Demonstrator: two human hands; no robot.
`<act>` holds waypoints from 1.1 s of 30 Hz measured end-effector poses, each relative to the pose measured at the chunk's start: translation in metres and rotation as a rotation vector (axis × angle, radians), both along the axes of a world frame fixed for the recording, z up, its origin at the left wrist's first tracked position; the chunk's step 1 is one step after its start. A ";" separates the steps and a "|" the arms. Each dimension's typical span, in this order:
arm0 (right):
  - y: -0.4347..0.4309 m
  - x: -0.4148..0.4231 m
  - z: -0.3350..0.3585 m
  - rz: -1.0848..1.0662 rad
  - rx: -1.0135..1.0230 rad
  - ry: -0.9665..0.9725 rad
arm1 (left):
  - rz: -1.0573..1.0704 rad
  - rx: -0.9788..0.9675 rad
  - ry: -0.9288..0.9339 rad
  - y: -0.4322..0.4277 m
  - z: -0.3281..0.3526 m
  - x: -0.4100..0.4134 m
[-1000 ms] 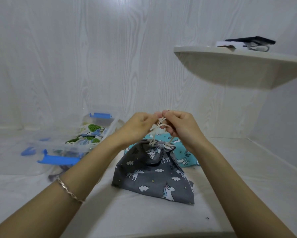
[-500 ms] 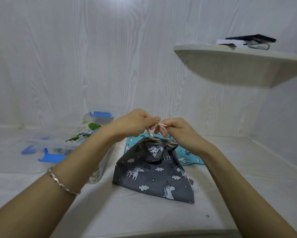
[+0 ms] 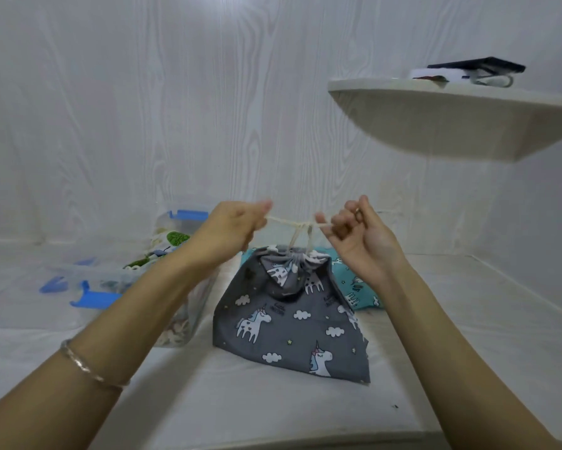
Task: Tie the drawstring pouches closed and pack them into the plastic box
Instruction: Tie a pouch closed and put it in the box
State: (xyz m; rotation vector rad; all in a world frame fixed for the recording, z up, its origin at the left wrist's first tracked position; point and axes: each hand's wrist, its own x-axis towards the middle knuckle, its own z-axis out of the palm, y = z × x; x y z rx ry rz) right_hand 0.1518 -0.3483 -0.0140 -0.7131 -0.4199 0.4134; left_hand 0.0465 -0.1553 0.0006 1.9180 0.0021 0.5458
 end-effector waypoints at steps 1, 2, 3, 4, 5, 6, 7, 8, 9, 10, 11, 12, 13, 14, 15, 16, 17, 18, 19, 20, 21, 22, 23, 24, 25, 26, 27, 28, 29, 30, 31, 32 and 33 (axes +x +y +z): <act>-0.003 0.003 -0.004 -0.061 -0.100 -0.016 | -0.102 -0.367 0.021 0.004 0.000 0.000; -0.006 0.008 -0.009 -0.164 -0.266 -0.082 | -0.192 -0.669 0.018 0.009 0.000 0.000; -0.009 0.013 -0.014 -0.277 -0.462 -0.167 | -0.245 -0.820 0.012 0.013 -0.003 -0.001; -0.012 0.018 -0.018 -0.358 -0.650 -0.244 | -0.260 -0.835 0.022 0.014 -0.007 -0.002; -0.014 0.020 -0.017 -0.409 -0.819 -0.319 | -0.270 -0.785 0.050 0.012 -0.012 -0.004; -0.014 0.022 -0.014 -0.443 -0.973 -0.407 | -0.276 -0.683 0.083 0.008 -0.016 -0.006; -0.013 0.022 -0.008 -0.448 -1.117 -0.507 | -0.278 -0.562 0.112 0.003 -0.018 -0.008; -0.009 0.021 -0.002 -0.422 -1.250 -0.608 | -0.283 -0.432 0.126 -0.002 -0.018 -0.009; -0.004 0.020 0.003 -0.359 -1.368 -0.691 | -0.285 -0.299 0.123 -0.007 -0.015 -0.008; 0.002 0.017 0.008 -0.288 -1.465 -0.769 | -0.278 -0.164 0.099 -0.011 -0.010 -0.008; 0.009 0.012 0.012 -0.227 -1.526 -0.844 | -0.261 -0.051 0.066 -0.014 -0.005 -0.006; 0.015 0.007 0.014 -0.176 -1.548 -0.903 | -0.225 0.039 0.035 -0.018 0.002 -0.005; 0.020 -0.001 0.014 -0.122 -1.544 -0.939 | -0.176 0.121 0.009 -0.020 0.006 -0.003; 0.025 -0.007 0.013 -0.070 -1.514 -0.958 | -0.125 0.209 -0.018 -0.022 0.010 0.001; 0.029 -0.015 0.012 -0.021 -1.463 -0.952 | -0.075 0.303 -0.044 -0.023 0.012 0.005; 0.031 -0.021 0.010 0.018 -1.401 -0.928 | -0.023 0.402 -0.073 -0.023 0.012 0.010; 0.032 -0.027 0.009 0.048 -1.341 -0.899 | 0.035 0.494 -0.097 -0.022 0.011 0.016; 0.031 -0.030 0.008 0.070 -1.297 -0.870 | 0.103 0.574 -0.101 -0.021 0.010 0.022; 0.030 -0.032 0.009 0.098 -1.269 -0.843 | 0.176 0.646 -0.092 -0.021 0.009 0.027; 0.030 -0.034 0.010 0.133 -1.256 -0.825 | 0.246 0.712 -0.076 -0.020 0.008 0.030; 0.029 -0.034 0.011 0.162 -1.249 -0.820 | 0.292 0.758 -0.070 -0.019 0.007 0.033; 0.029 -0.035 0.011 0.176 -1.242 -0.822 | 0.314 0.777 -0.075 -0.019 0.005 0.035; 0.028 -0.035 0.011 0.170 -1.228 -0.823 | 0.318 0.767 -0.091 -0.020 0.002 0.035; 0.027 -0.034 0.010 0.147 -1.203 -0.822 | 0.298 0.719 -0.111 -0.021 -0.001 0.036; 0.025 -0.032 0.010 0.117 -1.174 -0.815 | 0.257 0.622 -0.106 -0.022 -0.005 0.035; 0.023 -0.031 0.009 0.089 -1.143 -0.799 | 0.187 0.491 -0.076 -0.024 -0.008 0.033; 0.019 -0.030 0.009 0.059 -1.112 -0.775 | 0.096 0.360 -0.031 -0.026 -0.012 0.030; 0.016 -0.028 0.009 0.027 -1.082 -0.746 | 0.013 0.275 0.016 -0.027 -0.015 0.027; 0.014 -0.027 0.009 -0.002 -1.055 -0.711 | -0.049 0.247 0.049 -0.027 -0.018 0.024; 0.012 -0.026 0.009 -0.025 -1.028 -0.676 | -0.101 0.232 0.059 -0.026 -0.021 0.021; 0.012 -0.025 0.008 -0.036 -1.003 -0.643 | -0.132 0.217 0.051 -0.023 -0.024 0.019; 0.012 -0.023 0.006 -0.035 -0.986 -0.621 | -0.132 0.200 0.034 -0.021 -0.025 0.017; 0.013 -0.022 0.004 -0.030 -0.980 -0.610 | -0.108 0.200 0.016 -0.019 -0.026 0.016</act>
